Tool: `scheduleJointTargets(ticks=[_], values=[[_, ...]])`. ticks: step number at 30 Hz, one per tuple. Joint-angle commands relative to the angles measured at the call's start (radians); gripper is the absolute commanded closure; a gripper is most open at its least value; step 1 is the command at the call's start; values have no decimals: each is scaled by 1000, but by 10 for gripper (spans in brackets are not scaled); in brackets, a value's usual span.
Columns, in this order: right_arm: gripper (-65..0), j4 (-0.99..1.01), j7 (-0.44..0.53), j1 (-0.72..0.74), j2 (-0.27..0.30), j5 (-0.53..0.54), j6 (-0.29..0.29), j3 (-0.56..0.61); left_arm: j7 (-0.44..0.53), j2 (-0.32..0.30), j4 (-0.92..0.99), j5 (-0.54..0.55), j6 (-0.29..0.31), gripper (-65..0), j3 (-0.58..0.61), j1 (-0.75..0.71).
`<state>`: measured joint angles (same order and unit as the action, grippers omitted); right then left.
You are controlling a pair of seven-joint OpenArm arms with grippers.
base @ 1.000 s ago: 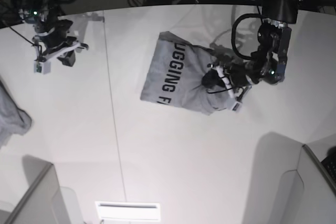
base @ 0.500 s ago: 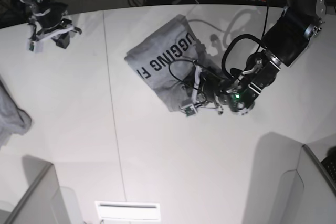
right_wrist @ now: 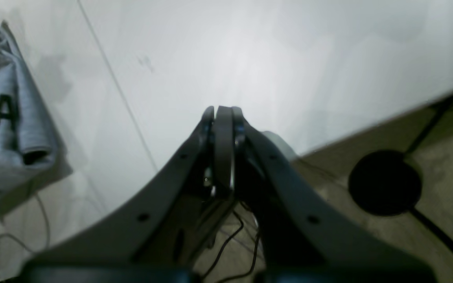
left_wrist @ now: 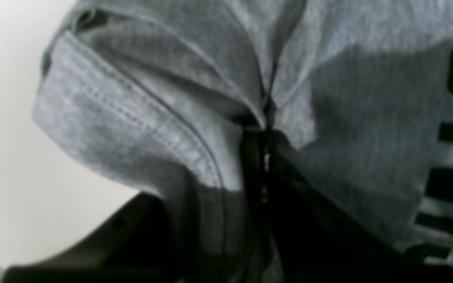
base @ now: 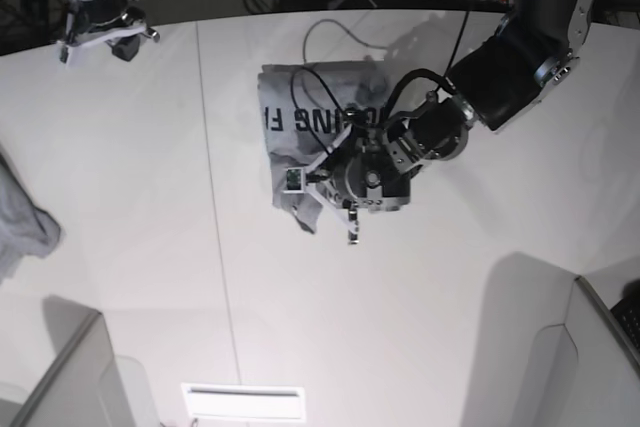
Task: Fold the T-shirt properly
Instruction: 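Drag the bundle with the left gripper to square it on the table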
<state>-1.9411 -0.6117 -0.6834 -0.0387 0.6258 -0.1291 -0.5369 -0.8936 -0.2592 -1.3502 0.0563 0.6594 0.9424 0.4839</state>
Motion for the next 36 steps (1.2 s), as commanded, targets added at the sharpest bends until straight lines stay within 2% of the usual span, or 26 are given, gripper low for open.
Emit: scheduleJointTargets(ticks=[1, 7, 36], values=[[0, -16, 23, -9, 6, 9, -5, -7, -49, 1, 27, -17, 20, 0, 19, -20], [0, -16, 23, -23, 4, 9, -5, -7, -48, 37, 31, -25, 20, 0, 20, -18], [0, -16, 19, -5, 10, 10, -5, 1, -58, 34, 30, -23, 20, 0, 10, -52]])
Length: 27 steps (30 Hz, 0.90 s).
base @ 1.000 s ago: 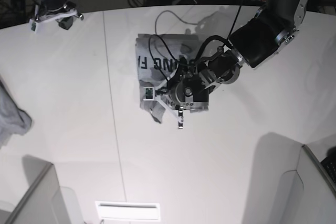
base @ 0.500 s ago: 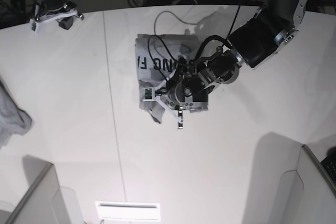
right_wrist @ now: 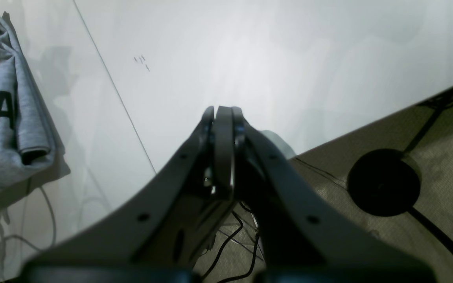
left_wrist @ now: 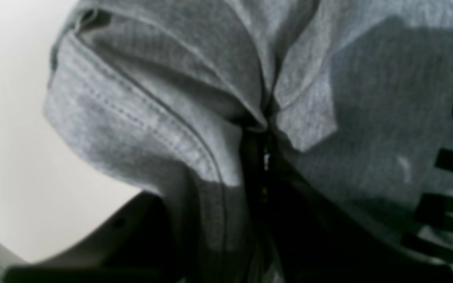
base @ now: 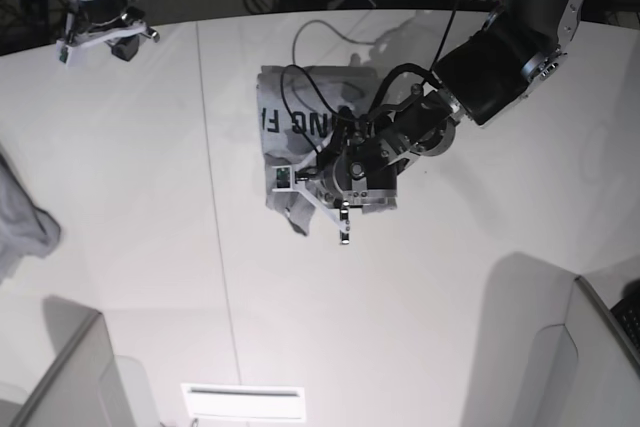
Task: Fold the T-shirt properly
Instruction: 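Drag the bundle with the left gripper to square it on the table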
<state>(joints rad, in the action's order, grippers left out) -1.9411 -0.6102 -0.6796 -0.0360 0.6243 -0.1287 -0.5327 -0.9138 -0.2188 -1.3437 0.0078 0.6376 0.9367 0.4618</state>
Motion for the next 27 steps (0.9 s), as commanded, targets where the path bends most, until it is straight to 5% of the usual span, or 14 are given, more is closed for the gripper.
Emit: scheduleJointTargets(ticks=[1, 12, 16, 20, 23, 27], values=[[0, -16, 17, -9, 8, 12, -6, -4, -38, -8, 17, 25, 41, 0, 15, -30], [0, -16, 17, -10, 11, 10, -7, -4, -87, -1, 8, 24, 41, 0, 14, 21], [0, -16, 17, -10, 11, 10, -7, -2, -113, -1, -15, 24, 41, -339, 15, 41], [0, -16, 17, -13, 12, 10, -7, -2, -115, -9, -69, 24, 41, -555, 14, 48], [0, -16, 16, -13, 12, 10, -7, -2, -115, -11, -115, 24, 41, -632, 14, 65], [0, -16, 16, -15, 12, 9, -9, -2, -159, -11, -139, 24, 41, -650, -26, 96]])
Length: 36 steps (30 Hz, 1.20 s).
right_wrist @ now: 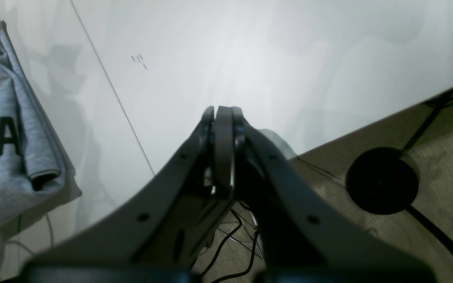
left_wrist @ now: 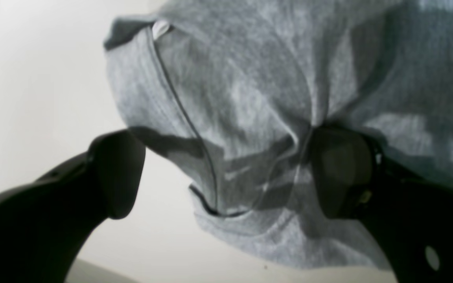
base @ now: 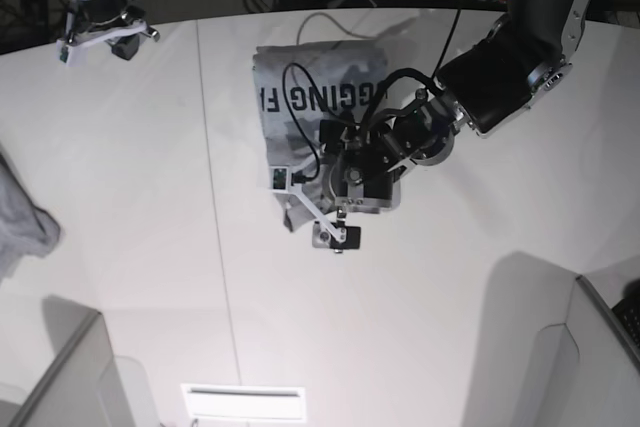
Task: Fold the T-shirt properly
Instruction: 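Drag the bundle with the left gripper to square it on the table, then open the left gripper and lift it away from the folded shirt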
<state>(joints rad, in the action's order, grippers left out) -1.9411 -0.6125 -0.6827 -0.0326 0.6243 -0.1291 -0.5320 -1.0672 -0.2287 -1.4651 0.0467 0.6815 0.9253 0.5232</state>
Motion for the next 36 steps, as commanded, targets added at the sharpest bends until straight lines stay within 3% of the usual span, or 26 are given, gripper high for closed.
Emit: scheduleJointTargets(ticks=[1, 7, 11, 13, 15, 17, 19, 22, 23, 28, 34, 36], values=[[0, -16, 18, -12, 9, 9, -8, -3, -9, 1, -33, -15, -3, -650, -56, 36], [0, -14, 18, -13, 9, 9, -8, -3, -11, 5, -187, -5, -3, -650, -361, -11], [0, -16, 19, -25, 10, 9, -13, -3, -9, 7, -363, -3, -1, -648, -498, -90], [0, -16, 22, -25, 26, 9, -83, -6, -8, 7, -448, -3, -1, -645, -562, -143], [0, -16, 26, -33, 30, 9, -205, -12, -3, 5, -509, -11, -1, -635, -633, -211], [0, -16, 32, -39, 30, 9, -301, -13, 22, 5, -524, -15, -3, -555, -724, -269], [0, -11, 65, -45, 30, 7, -340, -13, 106, 5, -523, -15, -3, -398, -832, -331], [0, -10, 144, -75, 30, 7, -350, -13, 259, 1, -526, -15, -6, -77, -983, -449], [0, -10, 171, -84, 32, 7, -350, -13, 298, -1, -526, -15, -7, 0, -1020, -478], [0, -7, 308, -128, 35, 6, -353, -13, 491, -33, -527, -6, -7, 0, -1190, -676], [0, 32, 484, -133, 35, 4, -355, -13, 976, -45, -520, -8, -7, 0, -1310, -931], [0, 47, 553, -131, 33, -56, -384, -9, 1126, -39, -507, -14, -7, 0, -1343, -1004]])
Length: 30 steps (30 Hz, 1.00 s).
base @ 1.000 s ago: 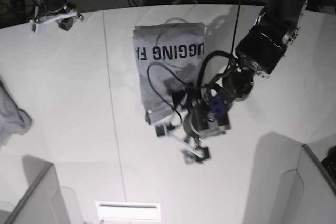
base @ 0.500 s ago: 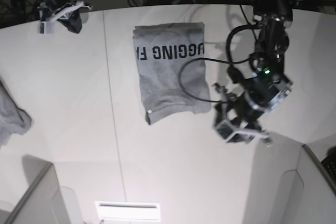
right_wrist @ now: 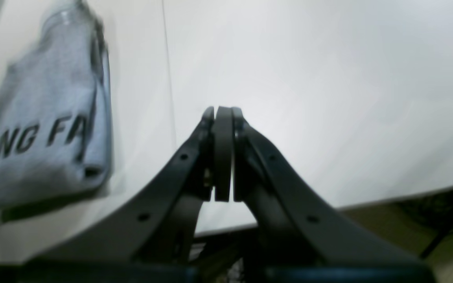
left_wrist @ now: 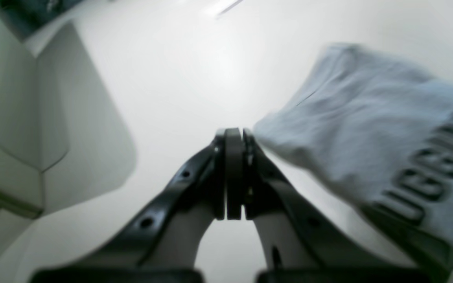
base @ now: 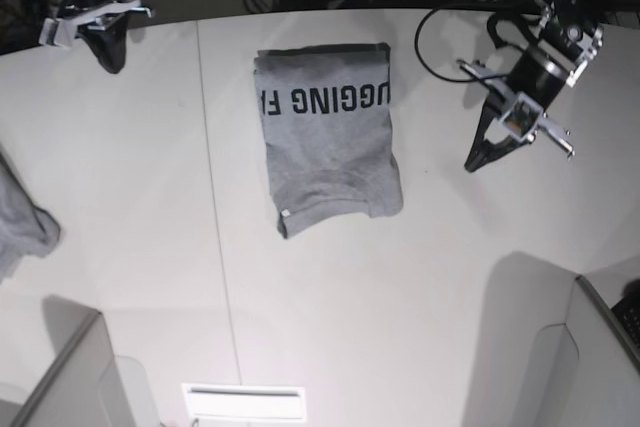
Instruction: Fold the T-shirt properly
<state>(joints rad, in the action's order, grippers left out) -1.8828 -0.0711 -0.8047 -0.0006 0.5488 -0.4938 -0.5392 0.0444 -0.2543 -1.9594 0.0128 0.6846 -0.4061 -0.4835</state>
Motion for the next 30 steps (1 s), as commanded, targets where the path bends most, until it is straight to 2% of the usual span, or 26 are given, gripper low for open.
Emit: scheduleJointTargets(ticks=[1, 4, 6, 12, 19, 22, 24, 27, 30], values=[[0, -1, 40, -8, -2, -31, -38, 0, 74, -12, -4, 20, -10, 0, -26, -25], [0, 44, 138, -8, -34, -184, -76, -3, 229, -7, 24, 19, -10, 0, -47, -105], [0, 88, 231, -12, -68, -240, -78, -6, 302, -9, 51, 19, -10, 0, -49, -157], [0, 246, 532, -52, -82, -263, -78, -5, 460, 2, 188, 17, -10, 0, -43, -284], [0, 484, 630, -37, -83, -264, -78, 4, 708, 3, 501, 17, -9, 0, -43, -307], [0, 546, 666, -34, -74, -264, -78, -2, 845, -1, 607, 17, -10, 0, -43, -311], [0, 561, 724, -41, -71, -267, -78, -5, 954, -3, 671, 13, -10, 0, -43, -311], [0, 569, 844, -81, -37, -270, -78, 4, 1126, -1, 751, -101, -12, 0, -49, -309], [0, 569, 911, -121, -31, -270, -78, 4, 1264, 3, 825, -248, -12, 0, -52, -315]])
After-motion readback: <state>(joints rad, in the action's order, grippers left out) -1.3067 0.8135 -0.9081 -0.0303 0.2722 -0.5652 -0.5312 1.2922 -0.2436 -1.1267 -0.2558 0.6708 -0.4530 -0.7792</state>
